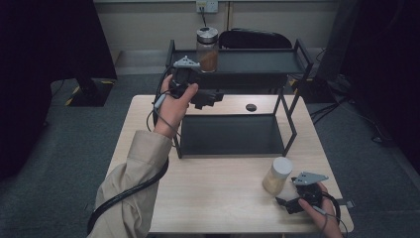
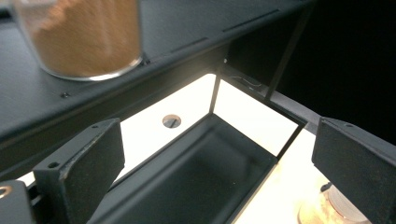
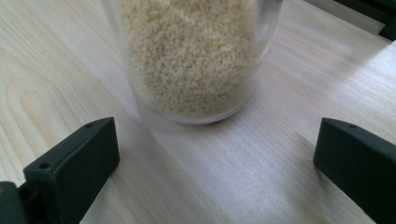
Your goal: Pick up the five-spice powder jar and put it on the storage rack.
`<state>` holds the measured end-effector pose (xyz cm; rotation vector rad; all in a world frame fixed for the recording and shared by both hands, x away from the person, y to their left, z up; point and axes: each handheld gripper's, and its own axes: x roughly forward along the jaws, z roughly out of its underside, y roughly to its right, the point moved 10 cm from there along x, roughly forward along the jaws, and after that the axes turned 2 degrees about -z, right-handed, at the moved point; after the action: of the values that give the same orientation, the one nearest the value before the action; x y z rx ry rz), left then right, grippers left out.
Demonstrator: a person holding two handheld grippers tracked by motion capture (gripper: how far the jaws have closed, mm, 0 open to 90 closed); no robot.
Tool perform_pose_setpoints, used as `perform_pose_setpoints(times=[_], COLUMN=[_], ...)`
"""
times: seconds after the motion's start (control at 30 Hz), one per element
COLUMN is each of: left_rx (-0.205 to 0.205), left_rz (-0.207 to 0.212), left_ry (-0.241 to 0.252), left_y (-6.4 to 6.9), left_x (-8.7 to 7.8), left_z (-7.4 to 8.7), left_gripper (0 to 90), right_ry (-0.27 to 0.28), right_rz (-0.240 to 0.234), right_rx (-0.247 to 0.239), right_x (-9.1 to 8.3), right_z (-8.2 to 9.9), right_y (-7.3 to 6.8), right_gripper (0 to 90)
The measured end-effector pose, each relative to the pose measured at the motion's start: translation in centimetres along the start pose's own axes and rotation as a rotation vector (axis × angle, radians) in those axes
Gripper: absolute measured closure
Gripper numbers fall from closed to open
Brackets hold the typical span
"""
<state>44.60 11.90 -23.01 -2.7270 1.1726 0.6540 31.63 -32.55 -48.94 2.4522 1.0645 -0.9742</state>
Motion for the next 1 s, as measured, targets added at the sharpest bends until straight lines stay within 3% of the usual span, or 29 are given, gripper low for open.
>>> perform_pose_setpoints(times=[1.0], left_rx=[-0.026], left_rz=[0.062], left_ry=[0.014], left_y=[0.4], left_x=[1.4], left_z=[6.0], left_gripper=[1.8], right_ry=[0.001], right_rz=[0.0], right_rx=[0.001], right_x=[0.0], right_z=[0.0], right_y=[0.0], right_gripper=[0.0])
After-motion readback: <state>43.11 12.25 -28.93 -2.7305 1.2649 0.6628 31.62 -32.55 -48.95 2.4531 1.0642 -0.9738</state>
